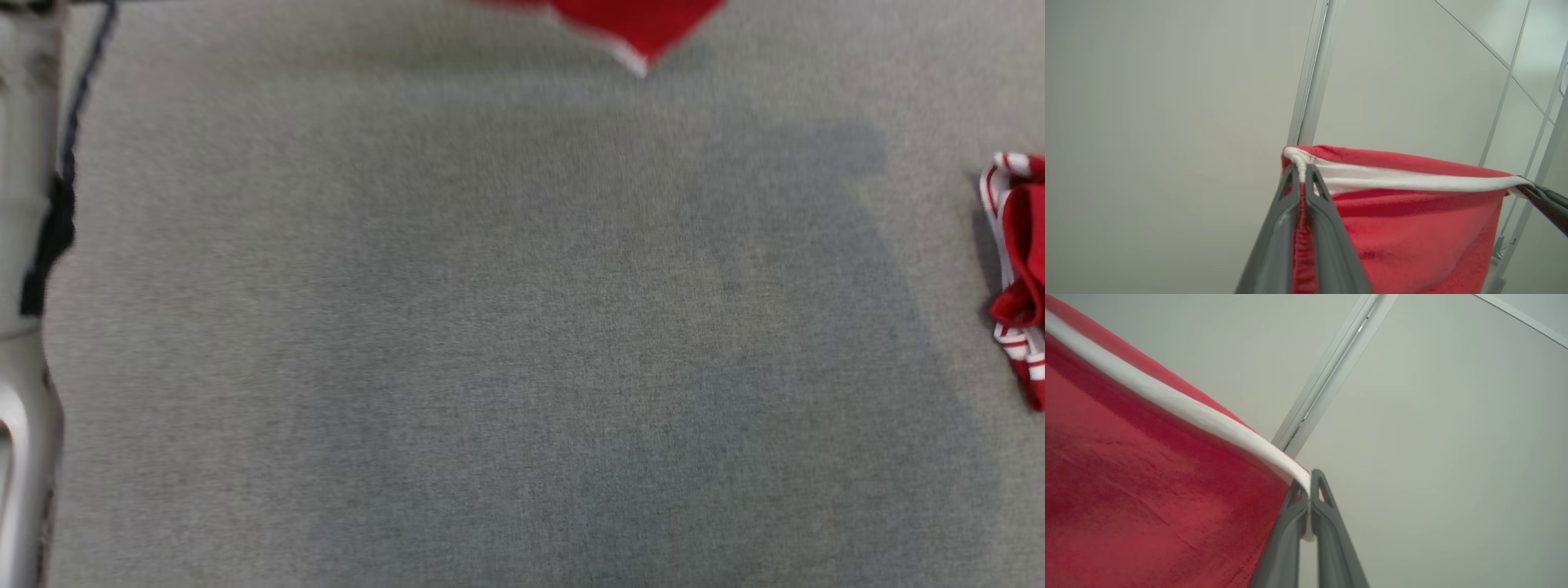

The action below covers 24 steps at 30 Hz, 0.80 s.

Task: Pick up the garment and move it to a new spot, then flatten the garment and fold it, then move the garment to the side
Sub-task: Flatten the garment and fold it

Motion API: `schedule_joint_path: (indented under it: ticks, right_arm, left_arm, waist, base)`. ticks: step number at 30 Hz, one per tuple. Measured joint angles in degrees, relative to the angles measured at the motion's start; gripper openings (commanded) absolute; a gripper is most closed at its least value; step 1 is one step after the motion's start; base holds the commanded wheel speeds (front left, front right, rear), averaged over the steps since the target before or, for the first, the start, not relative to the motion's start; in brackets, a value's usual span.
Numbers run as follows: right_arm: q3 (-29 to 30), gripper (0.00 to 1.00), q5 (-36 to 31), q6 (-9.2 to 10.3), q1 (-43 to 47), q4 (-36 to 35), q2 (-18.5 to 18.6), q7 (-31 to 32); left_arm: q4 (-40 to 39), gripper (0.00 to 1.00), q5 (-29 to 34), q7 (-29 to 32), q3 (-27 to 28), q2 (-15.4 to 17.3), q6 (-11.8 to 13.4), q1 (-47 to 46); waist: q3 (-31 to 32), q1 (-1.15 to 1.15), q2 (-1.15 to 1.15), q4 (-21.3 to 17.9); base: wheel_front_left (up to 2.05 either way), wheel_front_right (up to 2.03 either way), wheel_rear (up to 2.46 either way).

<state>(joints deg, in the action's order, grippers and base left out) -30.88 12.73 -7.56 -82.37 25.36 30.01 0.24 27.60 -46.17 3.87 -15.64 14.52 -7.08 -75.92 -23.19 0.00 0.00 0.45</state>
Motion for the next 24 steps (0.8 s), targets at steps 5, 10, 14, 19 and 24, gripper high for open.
schedule_joint_path:
  ticks: [5,10,14,19,24]
  right_arm:
    - [2.61,0.0,-6.14,-0.01,-6.0,8.79,-4.32,-6.54]
    - [4.65,0.0,-10.14,0.0,-6.36,17.66,-9.43,-12.24]
    - [4.36,0.0,-10.95,0.0,-2.77,22.45,-11.8,-14.01]
    - [2.43,0.0,-11.03,0.0,3.76,26.35,-14.37,-15.0]
    - [0.98,0.0,-9.62,0.01,11.35,25.87,-13.85,-15.18]
  left_arm:
    - [6.7,0.0,3.56,-7.93,-0.64,-0.75,-0.19,-7.56]
    - [13.73,0.0,4.72,-15.05,-3.44,-2.79,-0.35,-10.42]
    - [15.3,0.0,2.98,-17.29,-7.78,-3.86,-0.35,-8.87]
    - [15.62,0.0,0.4,-18.36,-14.84,-2.93,-0.35,-1.77]
    - [12.43,0.0,-1.47,-18.79,-19.91,-0.75,-0.36,6.42]
  waist:
    - [-5.34,0.0,0.0,-1.37]
    - [-9.71,0.0,0.0,-2.23]
    - [-11.07,0.0,0.0,-1.45]
    - [-10.91,0.0,0.0,-0.22]
    - [-8.63,0.0,0.0,0.68]
  base:
    - [0.0,0.0,0.0]
    - [0.0,0.0,0.0]
    - [0.0,0.0,0.0]
    - [0.0,0.0,0.0]
    - [0.0,0.0,0.0]
